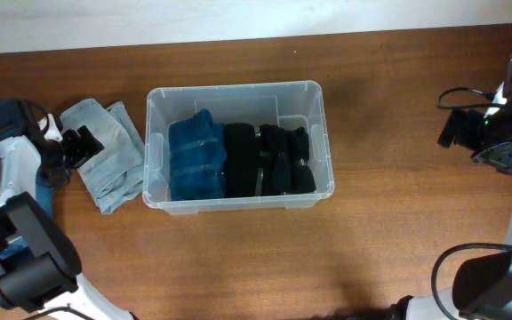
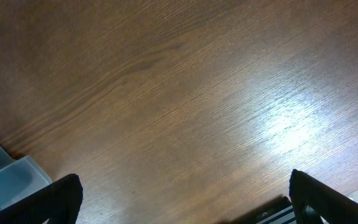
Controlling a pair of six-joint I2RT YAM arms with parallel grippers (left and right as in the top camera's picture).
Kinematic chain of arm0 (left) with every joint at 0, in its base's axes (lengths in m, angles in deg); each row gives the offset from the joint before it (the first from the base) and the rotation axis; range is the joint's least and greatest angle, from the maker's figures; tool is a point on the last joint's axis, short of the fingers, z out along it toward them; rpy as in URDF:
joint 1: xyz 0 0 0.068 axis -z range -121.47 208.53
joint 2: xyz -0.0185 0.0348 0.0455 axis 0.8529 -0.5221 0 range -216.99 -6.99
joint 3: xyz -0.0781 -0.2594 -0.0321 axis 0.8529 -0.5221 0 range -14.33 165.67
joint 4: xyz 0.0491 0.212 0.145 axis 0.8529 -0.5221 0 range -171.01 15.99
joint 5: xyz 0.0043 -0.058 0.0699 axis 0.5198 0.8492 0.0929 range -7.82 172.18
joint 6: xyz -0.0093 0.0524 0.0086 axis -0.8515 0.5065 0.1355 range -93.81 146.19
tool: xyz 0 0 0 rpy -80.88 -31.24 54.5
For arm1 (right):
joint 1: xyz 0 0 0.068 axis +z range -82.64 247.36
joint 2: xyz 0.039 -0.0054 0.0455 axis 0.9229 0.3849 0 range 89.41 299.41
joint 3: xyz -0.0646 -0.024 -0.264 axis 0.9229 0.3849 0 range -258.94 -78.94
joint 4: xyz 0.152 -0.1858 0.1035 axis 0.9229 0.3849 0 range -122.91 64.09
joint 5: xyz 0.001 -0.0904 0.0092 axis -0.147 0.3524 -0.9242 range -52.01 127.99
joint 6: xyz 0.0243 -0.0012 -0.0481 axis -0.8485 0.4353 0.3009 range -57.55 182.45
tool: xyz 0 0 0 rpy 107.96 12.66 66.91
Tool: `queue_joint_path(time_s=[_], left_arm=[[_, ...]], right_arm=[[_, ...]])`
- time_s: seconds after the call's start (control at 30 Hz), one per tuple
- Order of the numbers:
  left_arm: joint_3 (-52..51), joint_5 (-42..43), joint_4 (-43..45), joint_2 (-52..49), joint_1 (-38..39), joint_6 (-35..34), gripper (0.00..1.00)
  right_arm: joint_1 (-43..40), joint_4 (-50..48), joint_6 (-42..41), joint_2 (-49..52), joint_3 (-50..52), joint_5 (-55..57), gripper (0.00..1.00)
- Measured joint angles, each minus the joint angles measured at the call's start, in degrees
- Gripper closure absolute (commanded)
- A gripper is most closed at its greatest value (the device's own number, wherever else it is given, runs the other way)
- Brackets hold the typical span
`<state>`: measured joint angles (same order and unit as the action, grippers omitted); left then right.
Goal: Pack container
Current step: 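Grasp the light grey-blue jeans with the left gripper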
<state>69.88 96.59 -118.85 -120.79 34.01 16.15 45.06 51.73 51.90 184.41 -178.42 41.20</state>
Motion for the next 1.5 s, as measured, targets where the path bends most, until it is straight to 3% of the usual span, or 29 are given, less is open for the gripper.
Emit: queue_joint_path(time_s=[0.6, 0.67, 0.73, 0.8, 0.93, 1.2, 1.5], left_arm=[[-1.44, -3.91, 1.64, -4.66, 0.35, -2.49, 0.05], [-1.05, -3.63, 1.86, -5.73, 0.35, -2.89, 0.16], [-0.70, -3.08, 2.03, -6.34, 0.37, -3.23, 0.37], [-0.15, -1.33, 2.08, -7.10, 0.52, -3.54, 0.67], [0.68, 1.27, 2.08, -7.39, 0.92, -3.91, 0.99], [1.51, 3.17, 0.72, -7.93, 0.00, -3.91, 0.99], [7.04, 2.14, -8.55, -9.55, 0.42, -3.91, 0.99]], right_arm=[[0.00, 0.00, 0.00, 0.00, 0.00, 0.00, 0.02], [0.00, -0.02, 0.04, 0.00, 0.00, 0.00, 0.01], [0.00, -0.02, 0.02, 0.00, 0.00, 0.00, 0.02], [0.00, 0.00, 0.02, 0.00, 0.00, -0.02, 0.02], [0.00, 0.00, 0.02, 0.00, 0.00, 0.00, 0.02], [0.00, 0.00, 0.02, 0.00, 0.00, 0.00, 0.01], [0.00, 0.00, 0.00, 0.00, 0.00, 0.00, 0.02]])
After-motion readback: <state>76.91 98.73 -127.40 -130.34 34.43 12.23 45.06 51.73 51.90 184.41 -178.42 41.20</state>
